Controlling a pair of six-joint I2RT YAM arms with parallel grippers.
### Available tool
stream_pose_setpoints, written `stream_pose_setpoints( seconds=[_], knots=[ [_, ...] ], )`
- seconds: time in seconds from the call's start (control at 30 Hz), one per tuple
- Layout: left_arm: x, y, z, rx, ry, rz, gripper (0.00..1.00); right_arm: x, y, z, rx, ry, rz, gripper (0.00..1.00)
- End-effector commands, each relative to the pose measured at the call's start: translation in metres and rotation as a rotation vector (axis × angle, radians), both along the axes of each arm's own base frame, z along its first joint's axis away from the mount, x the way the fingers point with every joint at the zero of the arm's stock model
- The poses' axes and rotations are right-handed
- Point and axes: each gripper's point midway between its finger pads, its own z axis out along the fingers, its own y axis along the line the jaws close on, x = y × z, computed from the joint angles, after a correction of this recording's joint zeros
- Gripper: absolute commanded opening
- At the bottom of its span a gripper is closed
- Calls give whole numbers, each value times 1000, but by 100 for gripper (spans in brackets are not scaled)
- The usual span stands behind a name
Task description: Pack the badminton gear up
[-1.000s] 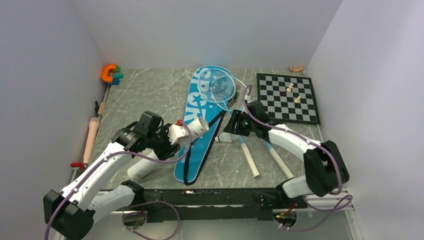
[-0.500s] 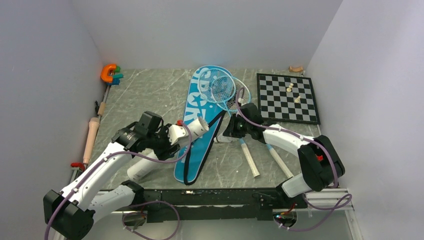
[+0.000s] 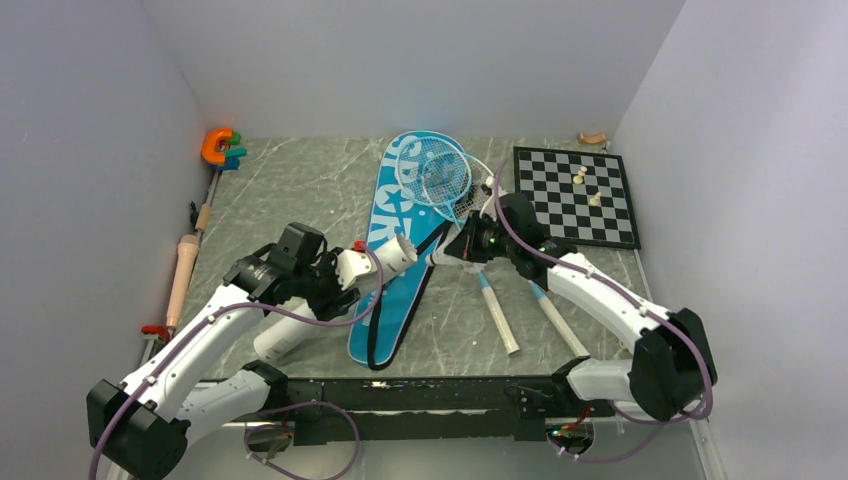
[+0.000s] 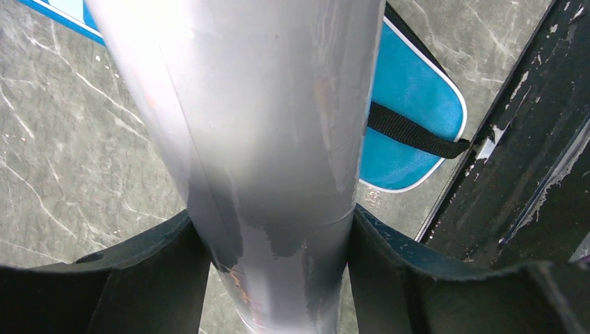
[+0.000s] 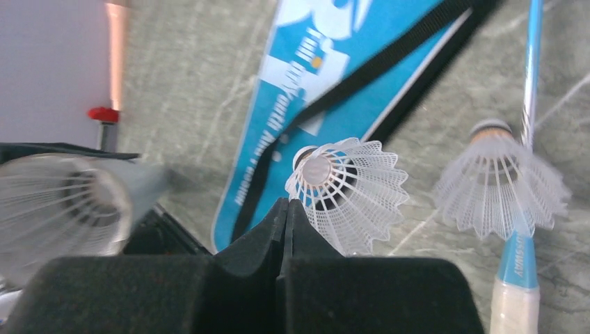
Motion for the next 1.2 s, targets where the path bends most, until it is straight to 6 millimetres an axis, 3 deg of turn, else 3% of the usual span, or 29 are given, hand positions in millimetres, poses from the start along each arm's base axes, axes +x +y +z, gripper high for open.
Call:
stream_pose_setpoints(
  seconds=[0.0, 0.1, 0.23, 0.43, 0.63, 0.83, 1.17],
  knots=[
    [1, -1, 0, -1, -15, -26, 66, -1, 7, 71, 101, -118, 25, 0],
    [-1, -3, -1, -4, -3, -39, 66, -4, 6, 106, 137, -184, 32, 0],
    [-2, -4, -1, -7, 2, -51, 66, -9, 7, 137, 166, -228, 56, 0],
    [-4, -3, -2, -7, -2, -52, 66, -24, 20, 157, 220, -243, 128, 0],
    [-3, -3, 0, -11, -9, -50, 67, -44, 46, 159, 228, -226, 237, 0],
    [-5, -3, 0, -13, -14, -56, 67, -52, 58, 157, 230, -211, 287, 0],
    [-7, -4, 5, -30, -22, -63, 67, -59, 83, 133, 270, -124, 352, 0]
  ],
)
